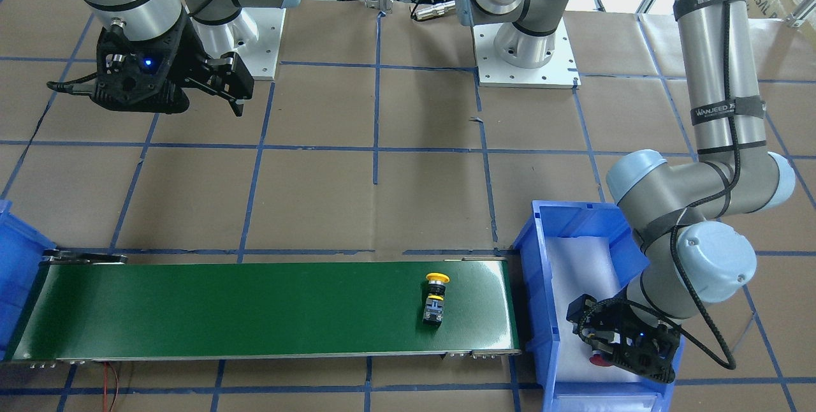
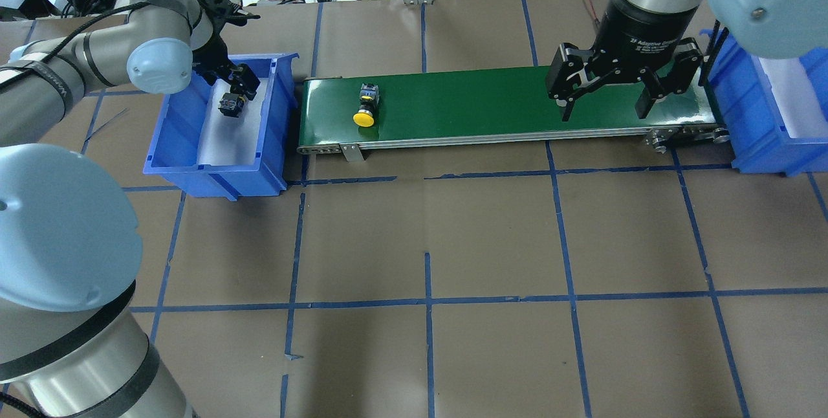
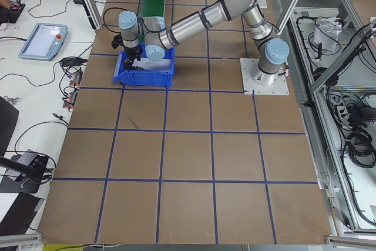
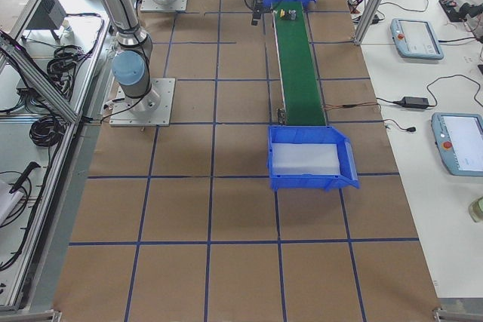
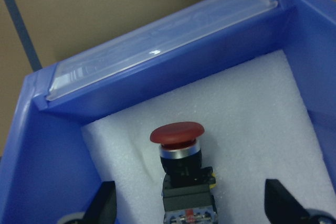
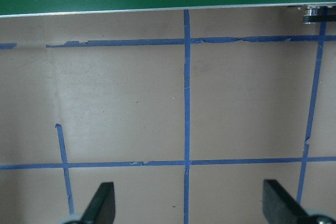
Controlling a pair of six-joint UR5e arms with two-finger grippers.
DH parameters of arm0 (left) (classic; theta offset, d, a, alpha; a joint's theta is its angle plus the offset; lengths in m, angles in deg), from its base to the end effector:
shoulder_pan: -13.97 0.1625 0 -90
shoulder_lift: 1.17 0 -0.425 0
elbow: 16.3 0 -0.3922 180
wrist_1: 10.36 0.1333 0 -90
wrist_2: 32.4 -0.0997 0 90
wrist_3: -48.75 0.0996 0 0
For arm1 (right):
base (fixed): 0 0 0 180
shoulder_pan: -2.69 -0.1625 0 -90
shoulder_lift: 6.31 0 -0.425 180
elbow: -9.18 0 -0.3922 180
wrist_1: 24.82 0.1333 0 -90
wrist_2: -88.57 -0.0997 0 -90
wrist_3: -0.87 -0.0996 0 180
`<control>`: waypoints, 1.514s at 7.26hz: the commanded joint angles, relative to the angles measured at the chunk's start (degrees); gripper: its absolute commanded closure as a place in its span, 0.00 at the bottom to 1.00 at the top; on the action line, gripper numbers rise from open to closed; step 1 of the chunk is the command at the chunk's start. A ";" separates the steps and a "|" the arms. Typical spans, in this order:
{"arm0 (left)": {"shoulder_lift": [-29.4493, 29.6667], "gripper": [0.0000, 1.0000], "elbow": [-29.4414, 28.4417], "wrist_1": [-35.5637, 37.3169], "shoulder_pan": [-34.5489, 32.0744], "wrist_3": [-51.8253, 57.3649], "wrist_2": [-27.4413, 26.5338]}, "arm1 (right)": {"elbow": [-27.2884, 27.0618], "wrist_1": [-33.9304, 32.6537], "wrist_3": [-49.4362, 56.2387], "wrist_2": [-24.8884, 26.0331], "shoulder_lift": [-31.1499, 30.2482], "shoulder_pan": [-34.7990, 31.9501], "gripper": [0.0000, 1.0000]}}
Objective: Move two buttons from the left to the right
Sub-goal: 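Return the left gripper to the bin and grasp the red-capped button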
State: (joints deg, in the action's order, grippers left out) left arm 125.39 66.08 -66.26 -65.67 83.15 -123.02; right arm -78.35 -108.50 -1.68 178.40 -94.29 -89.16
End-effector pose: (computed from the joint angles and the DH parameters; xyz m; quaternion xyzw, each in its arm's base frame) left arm -0.0034 -0.7169 0.2239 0.2078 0.9771 -0.0396 0.0221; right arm 0.1495 -0.4916 0.4810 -0.0062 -0.9987 -0.0512 0.0005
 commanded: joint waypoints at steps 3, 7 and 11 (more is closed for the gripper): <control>0.79 0.54 -0.11 0.09 0.10 0.06 -0.08 | 0.00 -0.09 -0.09 -0.17 0.00 -0.35 0.00; -0.18 0.74 0.33 0.01 -0.16 -0.29 -0.08 | -0.09 -2.72 1.31 0.00 1.31 2.28 0.00; -14.90 0.74 1.55 -16.74 -0.95 -2.66 -0.17 | -0.18 -7.82 2.89 0.53 7.63 2.90 0.00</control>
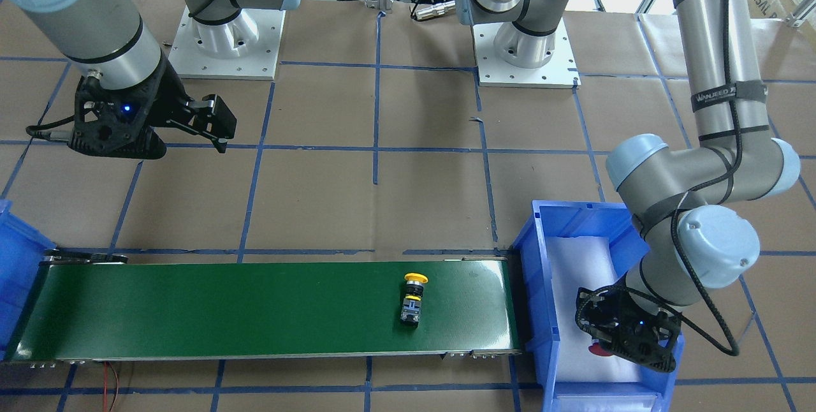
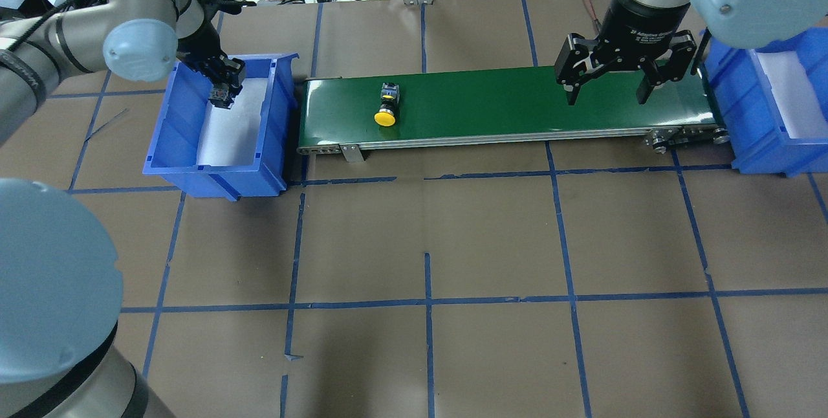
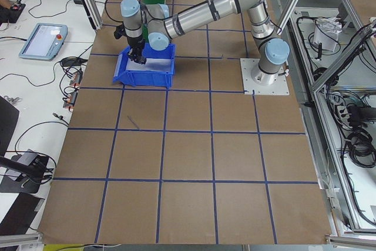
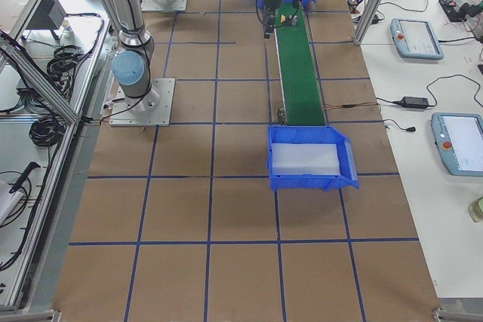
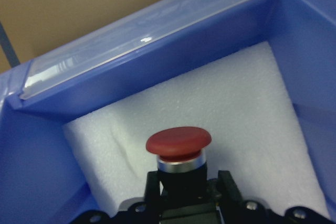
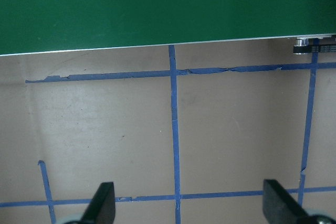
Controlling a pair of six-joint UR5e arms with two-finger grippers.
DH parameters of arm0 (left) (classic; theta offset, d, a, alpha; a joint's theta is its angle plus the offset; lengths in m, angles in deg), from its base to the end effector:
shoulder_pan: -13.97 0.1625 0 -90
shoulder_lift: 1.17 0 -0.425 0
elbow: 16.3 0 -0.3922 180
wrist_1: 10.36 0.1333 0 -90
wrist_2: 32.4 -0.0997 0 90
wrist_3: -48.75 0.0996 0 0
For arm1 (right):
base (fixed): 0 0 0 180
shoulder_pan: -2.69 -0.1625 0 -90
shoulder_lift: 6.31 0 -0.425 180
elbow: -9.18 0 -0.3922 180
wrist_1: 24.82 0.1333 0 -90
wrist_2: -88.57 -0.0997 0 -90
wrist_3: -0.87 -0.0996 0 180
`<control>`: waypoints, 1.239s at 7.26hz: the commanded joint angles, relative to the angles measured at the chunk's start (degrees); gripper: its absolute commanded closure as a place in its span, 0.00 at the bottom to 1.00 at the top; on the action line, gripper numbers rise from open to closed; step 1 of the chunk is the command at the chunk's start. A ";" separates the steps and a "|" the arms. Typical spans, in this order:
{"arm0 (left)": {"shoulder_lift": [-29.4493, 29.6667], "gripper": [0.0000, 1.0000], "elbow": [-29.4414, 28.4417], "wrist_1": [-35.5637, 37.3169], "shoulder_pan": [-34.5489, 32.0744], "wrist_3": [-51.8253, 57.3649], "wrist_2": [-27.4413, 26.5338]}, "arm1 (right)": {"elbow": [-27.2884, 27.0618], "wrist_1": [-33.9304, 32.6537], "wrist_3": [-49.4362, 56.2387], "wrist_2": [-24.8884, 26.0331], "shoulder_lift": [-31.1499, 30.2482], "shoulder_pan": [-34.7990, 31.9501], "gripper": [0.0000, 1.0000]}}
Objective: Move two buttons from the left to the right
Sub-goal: 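Return the left gripper to the bin and grasp the red-capped button, then place the red button on the conveyor beside the yellow one, release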
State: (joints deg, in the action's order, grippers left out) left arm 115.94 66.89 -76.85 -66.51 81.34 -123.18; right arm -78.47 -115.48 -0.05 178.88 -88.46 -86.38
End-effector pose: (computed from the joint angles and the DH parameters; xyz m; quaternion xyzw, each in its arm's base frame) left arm -0.0199 -0.6793 0.3109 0.1997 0.9794 -0.0237 0.0164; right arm 0.1240 -0.5415 0.4383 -0.0160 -0.9990 -0.0422 0.0027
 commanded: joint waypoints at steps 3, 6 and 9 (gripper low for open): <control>-9.89 0.74 0.83 -8.49 -6.68 -19.44 0.08 | -0.24 -2.60 4.15 -0.04 3.31 2.13 0.00; -2.00 0.74 0.92 2.03 -14.06 -28.28 -0.09 | -1.37 -2.51 5.13 -0.48 3.31 3.73 0.00; 4.60 0.73 -0.21 5.14 -14.70 -25.67 0.08 | -3.49 -4.88 6.19 -0.48 3.22 4.08 0.00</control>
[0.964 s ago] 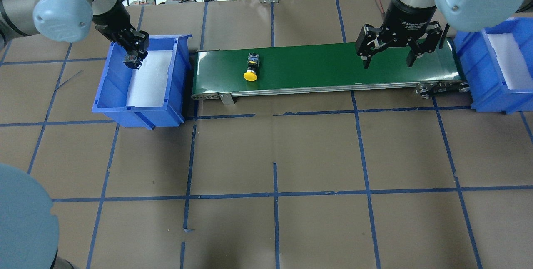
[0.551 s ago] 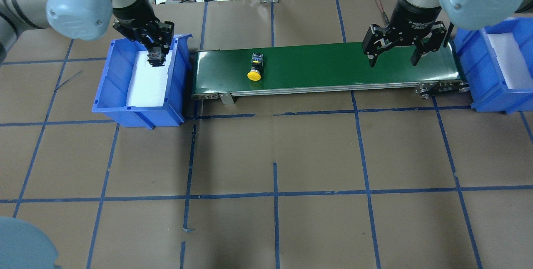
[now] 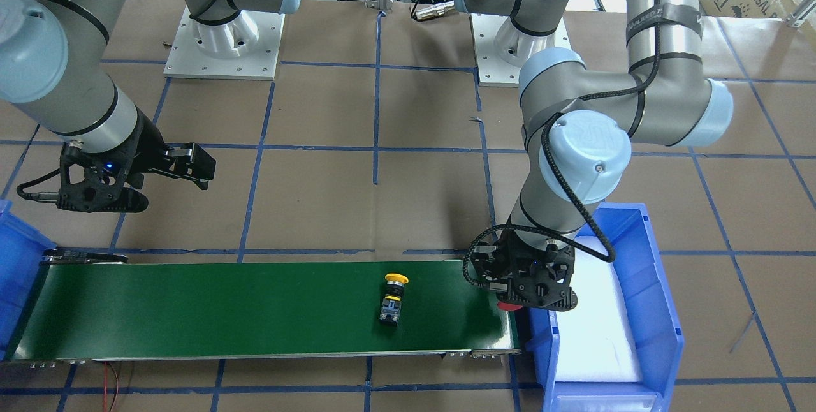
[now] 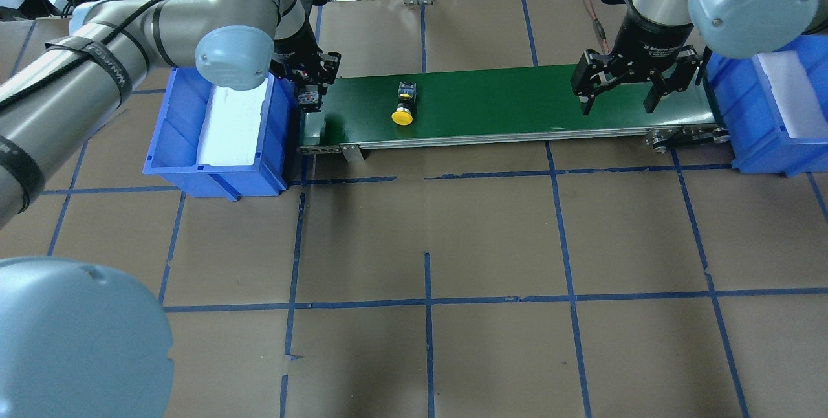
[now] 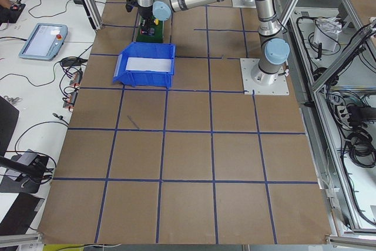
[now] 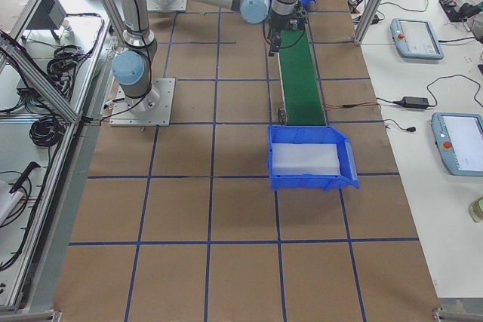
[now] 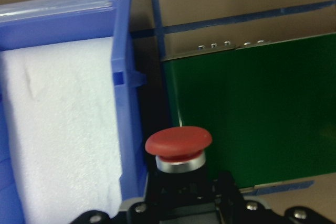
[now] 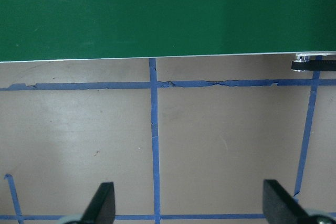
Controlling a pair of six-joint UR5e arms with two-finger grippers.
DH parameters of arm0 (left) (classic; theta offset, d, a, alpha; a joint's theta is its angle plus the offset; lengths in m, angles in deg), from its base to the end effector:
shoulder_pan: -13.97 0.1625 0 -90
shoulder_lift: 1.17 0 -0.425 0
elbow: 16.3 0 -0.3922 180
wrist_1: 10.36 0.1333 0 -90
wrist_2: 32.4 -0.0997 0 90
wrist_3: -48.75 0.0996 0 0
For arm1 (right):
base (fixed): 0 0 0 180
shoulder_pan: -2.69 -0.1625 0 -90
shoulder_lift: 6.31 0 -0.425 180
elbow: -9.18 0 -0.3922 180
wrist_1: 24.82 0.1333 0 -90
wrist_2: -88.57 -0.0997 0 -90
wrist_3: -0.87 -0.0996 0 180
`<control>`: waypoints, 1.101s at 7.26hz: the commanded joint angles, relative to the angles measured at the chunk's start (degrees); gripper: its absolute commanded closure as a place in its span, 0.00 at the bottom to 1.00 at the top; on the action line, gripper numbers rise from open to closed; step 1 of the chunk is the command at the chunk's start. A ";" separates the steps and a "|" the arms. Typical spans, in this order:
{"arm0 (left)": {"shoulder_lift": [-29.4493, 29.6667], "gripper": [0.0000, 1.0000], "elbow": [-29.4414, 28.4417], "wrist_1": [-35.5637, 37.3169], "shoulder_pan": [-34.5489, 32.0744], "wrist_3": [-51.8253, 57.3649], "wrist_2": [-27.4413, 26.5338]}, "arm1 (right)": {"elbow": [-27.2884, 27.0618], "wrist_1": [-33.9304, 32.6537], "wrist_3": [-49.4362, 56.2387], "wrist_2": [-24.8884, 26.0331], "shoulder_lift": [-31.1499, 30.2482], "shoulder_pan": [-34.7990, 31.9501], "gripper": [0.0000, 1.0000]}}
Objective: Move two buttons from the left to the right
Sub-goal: 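Place the red button on the conveyor beside the yellow one, release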
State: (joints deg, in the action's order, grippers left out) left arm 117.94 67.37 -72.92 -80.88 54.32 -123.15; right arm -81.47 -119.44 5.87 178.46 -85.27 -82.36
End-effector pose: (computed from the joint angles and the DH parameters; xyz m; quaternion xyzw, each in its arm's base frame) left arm -0.1887 -0.6622 0.2908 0.0905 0.9950 -0.0406 0.0068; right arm 0.0854 -0.5616 0.3891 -0.0004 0.9981 0.0613 0.0063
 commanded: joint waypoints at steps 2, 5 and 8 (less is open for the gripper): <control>4.18 0.38 0.35 3.32 -0.33 2.69 -0.12 | -1.01 -1.18 0.27 -0.06 0.12 0.06 0.00; -0.70 0.00 0.01 -1.04 -0.94 2.52 -0.12 | -1.19 -2.94 0.27 -0.15 1.08 0.06 0.00; -18.62 0.00 1.14 -18.18 -0.59 1.03 0.58 | -1.28 -3.29 0.27 -0.15 1.26 0.15 0.00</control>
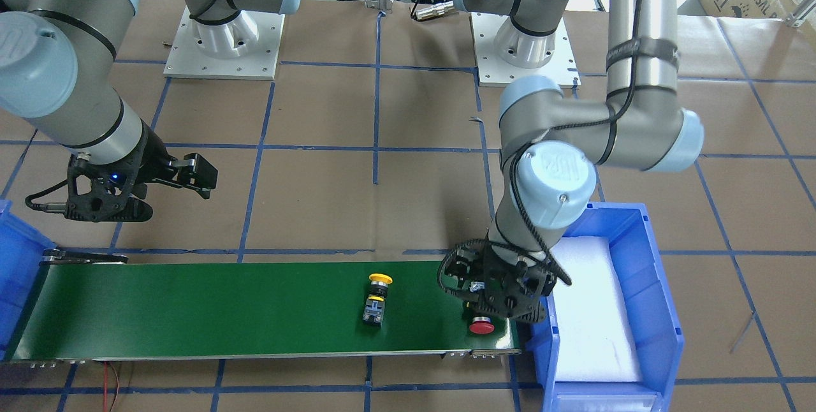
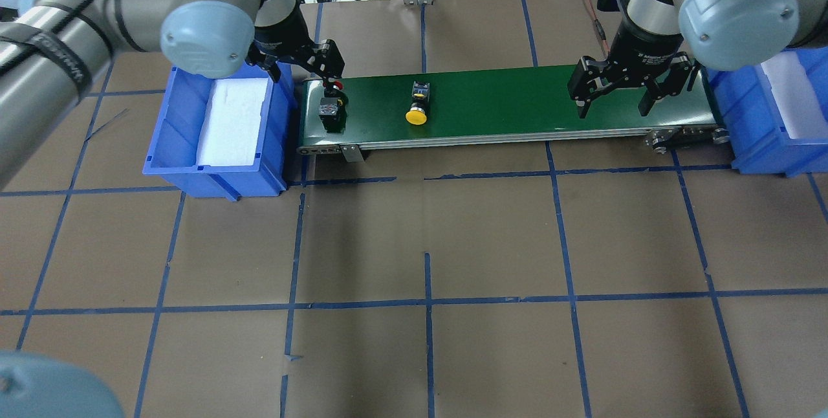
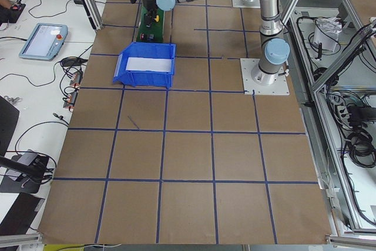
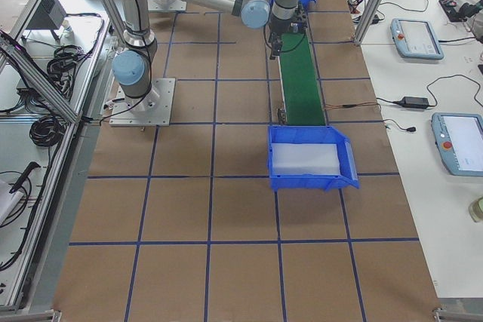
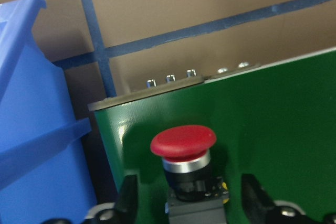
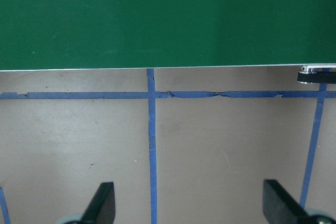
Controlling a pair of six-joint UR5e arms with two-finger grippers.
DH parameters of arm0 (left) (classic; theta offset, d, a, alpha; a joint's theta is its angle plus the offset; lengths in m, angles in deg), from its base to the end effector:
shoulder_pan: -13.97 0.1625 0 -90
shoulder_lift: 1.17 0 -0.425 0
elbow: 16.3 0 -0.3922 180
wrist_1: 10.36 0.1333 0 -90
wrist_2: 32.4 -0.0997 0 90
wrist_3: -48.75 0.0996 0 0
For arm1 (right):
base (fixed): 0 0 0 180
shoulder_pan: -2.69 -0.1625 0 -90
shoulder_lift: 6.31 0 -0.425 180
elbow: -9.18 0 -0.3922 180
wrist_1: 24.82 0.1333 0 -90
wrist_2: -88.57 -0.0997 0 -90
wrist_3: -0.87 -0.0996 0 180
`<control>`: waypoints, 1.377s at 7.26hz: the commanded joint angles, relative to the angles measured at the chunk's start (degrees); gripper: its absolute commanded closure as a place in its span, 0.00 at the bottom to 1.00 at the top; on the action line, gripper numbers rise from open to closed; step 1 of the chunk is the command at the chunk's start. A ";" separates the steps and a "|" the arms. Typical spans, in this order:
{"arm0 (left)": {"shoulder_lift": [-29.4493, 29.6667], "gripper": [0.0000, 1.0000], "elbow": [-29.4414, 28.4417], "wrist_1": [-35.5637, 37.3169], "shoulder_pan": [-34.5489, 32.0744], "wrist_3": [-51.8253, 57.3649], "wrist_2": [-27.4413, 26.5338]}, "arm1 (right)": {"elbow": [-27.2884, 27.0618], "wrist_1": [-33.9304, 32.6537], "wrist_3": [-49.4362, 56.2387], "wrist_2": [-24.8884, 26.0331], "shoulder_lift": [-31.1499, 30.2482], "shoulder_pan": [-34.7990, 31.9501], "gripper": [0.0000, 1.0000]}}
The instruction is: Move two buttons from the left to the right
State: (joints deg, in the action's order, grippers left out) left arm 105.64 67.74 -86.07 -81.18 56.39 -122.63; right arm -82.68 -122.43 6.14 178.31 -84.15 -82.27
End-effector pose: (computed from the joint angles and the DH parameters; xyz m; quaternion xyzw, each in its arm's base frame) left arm -0.1874 -0.5992 0.4021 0.1113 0.9933 -0.0300 0.0027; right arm 0.0842 -0.5676 0.3728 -0.0019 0.9984 0.0555 0.0073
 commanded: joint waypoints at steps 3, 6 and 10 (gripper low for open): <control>-13.28 0.00 6.82 -12.97 0.40 -5.42 -1.95 | -1.20 -0.92 -0.09 -2.18 -0.12 -0.38 0.00; -15.33 0.00 8.78 -12.27 1.72 -5.97 -2.93 | -2.79 -6.07 -0.18 -3.17 1.62 -0.48 0.00; -16.02 0.00 8.86 -10.25 1.89 -5.18 -3.37 | -2.71 -9.96 -0.18 -5.28 5.49 -0.48 0.00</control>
State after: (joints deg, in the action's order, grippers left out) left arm 90.25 76.26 -96.94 -79.30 50.94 -125.68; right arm -85.38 -131.06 5.83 173.22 -79.82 -82.78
